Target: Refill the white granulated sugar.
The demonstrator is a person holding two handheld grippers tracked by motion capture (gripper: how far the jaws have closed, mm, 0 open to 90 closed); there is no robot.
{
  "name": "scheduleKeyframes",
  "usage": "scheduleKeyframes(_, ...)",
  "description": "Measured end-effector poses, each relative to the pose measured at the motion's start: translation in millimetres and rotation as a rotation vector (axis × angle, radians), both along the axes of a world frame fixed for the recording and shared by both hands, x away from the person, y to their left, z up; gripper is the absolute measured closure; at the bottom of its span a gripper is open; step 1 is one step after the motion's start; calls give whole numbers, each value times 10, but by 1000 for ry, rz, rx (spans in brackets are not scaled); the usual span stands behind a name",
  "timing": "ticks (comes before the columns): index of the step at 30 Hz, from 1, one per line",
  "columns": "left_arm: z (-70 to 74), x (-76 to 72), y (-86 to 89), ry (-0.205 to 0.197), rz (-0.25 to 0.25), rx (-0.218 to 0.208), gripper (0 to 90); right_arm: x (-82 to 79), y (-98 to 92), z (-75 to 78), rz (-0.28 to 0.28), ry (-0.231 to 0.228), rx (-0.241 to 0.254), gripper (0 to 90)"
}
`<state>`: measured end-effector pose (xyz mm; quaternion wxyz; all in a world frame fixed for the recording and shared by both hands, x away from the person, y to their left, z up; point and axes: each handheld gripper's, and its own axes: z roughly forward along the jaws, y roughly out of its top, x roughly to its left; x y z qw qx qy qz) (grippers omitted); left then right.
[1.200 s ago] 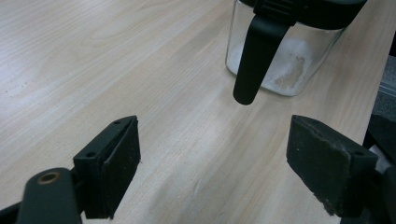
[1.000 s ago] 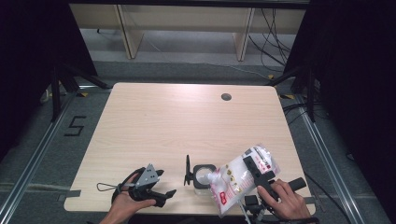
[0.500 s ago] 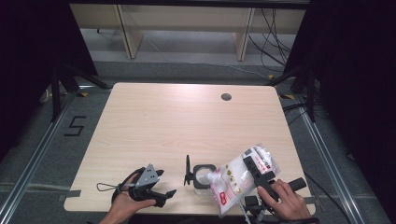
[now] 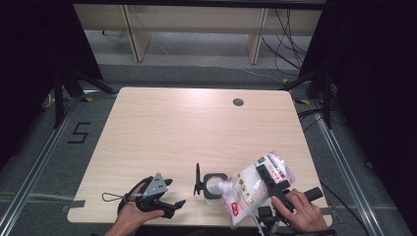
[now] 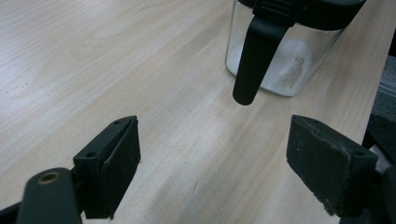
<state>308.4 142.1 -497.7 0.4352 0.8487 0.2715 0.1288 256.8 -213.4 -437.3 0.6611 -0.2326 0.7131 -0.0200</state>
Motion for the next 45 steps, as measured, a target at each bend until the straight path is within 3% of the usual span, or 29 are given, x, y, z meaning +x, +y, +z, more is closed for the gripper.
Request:
scheduleKeyframes(1, -7, -1, -9, -2, 5, -14, 172, 2, 0, 1, 0, -1, 0, 433)
scheduleKeyframes(3, 3, 2, 2, -1, -6, 7, 172, 0, 1, 0, 2, -2, 0, 434)
scheduleKeyframes(21, 1, 7, -1, -6, -10, 8, 172, -14, -16, -8, -9, -2, 26, 438)
scheduleKeyframes(23, -3, 2, -4, -5, -6, 5, 172, -7, -11, -1, -3, -4, 11, 439)
scheduleKeyframes(26, 0, 7, -2, -5, -9, 7, 172, -9, -22, -12, -8, -1, 32, 441)
scheduleKeyframes(28, 2, 4, 0, 6, -10, 9, 172, 10, -10, 24, 18, -14, -23, 442)
scheduleKeyframes(31, -2, 3, -4, 0, -3, 4, 172, 13, -14, 18, 23, -10, -6, 444)
scheduleKeyframes(33, 0, 6, 0, -5, -9, 8, 172, 13, -11, 31, 26, -17, -24, 445)
scheduleKeyframes(35, 4, 5, 0, -6, -10, 7, 172, 9, -20, 16, 22, -11, 2, 447)
scheduleKeyframes(36, -2, -12, -9, 16, 9, -9, 172, 11, -24, 16, 23, -9, 4, 447)
scheduleKeyframes(38, 3, 2, 1, -3, -5, 7, 172, 15, -19, 17, 28, -10, 0, 448)
scheduleKeyframes(45, 3, 6, -1, -6, -10, 7, 172, 2, -28, -7, 13, 5, 35, 451)
